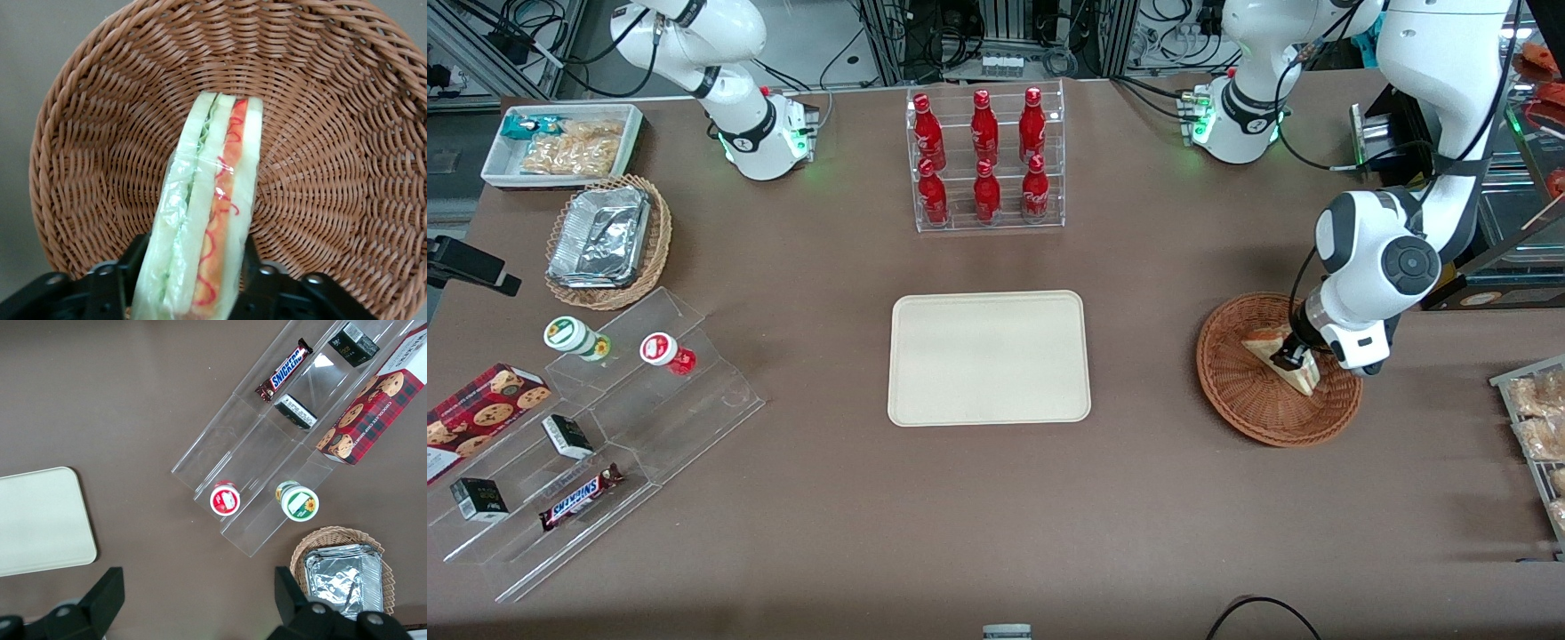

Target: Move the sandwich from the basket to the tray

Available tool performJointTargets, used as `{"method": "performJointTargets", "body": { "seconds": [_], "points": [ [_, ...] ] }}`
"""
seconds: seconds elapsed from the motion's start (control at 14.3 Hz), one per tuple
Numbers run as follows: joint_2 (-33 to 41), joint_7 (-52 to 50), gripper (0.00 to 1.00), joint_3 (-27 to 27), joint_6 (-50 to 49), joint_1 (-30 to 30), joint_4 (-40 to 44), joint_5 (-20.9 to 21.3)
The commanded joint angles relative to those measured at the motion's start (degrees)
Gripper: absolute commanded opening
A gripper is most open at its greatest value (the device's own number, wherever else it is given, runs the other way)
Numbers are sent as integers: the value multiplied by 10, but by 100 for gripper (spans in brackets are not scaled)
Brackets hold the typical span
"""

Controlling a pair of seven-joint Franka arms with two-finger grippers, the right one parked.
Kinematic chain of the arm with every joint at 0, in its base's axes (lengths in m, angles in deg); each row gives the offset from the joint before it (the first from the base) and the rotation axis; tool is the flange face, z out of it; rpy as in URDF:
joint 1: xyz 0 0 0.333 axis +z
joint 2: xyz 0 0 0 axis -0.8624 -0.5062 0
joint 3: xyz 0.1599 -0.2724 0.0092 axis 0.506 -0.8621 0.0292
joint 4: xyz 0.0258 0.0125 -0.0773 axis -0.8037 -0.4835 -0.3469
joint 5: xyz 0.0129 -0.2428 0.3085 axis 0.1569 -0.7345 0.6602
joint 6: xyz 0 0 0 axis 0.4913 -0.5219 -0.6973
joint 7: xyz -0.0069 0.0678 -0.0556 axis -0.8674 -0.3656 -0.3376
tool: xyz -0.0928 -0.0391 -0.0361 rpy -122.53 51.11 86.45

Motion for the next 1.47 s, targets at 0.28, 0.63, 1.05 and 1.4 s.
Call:
{"method": "performJointTargets", "body": {
  "seconds": [0.28, 0.63, 1.05, 1.4],
  "points": [
    [33, 96, 1, -32, -170, -17, 96, 2],
    [-26, 233, 2, -105, -245, -57, 217, 2],
    [-155, 155, 0, -107, -244, -216, 363, 7],
    [-240, 98, 0, -103, -244, -312, 466, 20]
  ]
}}
